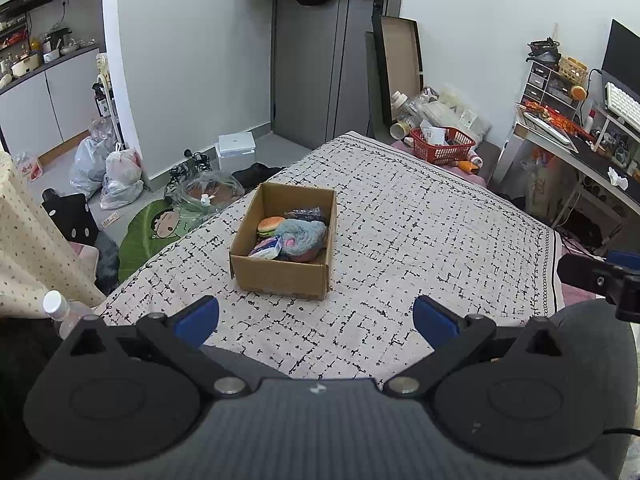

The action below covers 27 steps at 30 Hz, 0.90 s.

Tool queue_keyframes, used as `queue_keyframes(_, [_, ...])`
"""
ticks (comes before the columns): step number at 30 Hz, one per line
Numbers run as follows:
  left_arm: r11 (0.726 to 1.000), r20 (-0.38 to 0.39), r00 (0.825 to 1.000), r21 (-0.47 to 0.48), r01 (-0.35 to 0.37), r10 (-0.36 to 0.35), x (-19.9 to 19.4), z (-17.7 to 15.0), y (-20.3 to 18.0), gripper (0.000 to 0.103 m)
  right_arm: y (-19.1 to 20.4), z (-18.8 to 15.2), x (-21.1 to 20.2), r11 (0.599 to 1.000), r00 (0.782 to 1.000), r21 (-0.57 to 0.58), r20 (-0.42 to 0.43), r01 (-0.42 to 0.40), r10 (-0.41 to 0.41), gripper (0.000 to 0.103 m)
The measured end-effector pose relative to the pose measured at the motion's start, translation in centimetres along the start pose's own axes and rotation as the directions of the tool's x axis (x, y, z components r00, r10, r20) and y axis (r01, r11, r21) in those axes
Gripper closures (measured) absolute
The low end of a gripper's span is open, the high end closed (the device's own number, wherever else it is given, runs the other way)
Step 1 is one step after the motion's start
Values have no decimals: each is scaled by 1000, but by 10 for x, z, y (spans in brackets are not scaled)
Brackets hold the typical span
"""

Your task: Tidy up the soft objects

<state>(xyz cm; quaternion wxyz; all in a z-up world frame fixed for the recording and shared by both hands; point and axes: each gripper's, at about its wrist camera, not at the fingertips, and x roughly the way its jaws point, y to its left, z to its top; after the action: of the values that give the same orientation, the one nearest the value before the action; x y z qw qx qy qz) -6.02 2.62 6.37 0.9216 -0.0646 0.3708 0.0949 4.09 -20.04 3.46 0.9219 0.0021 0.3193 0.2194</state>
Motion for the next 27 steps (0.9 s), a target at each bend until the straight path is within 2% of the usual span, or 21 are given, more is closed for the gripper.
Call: queue_keyframes(27, [1000, 0, 1000, -4, -2, 2, -1, -1, -4, 1, 1, -2, 0, 1000, 1000, 2, 3, -3, 3, 0])
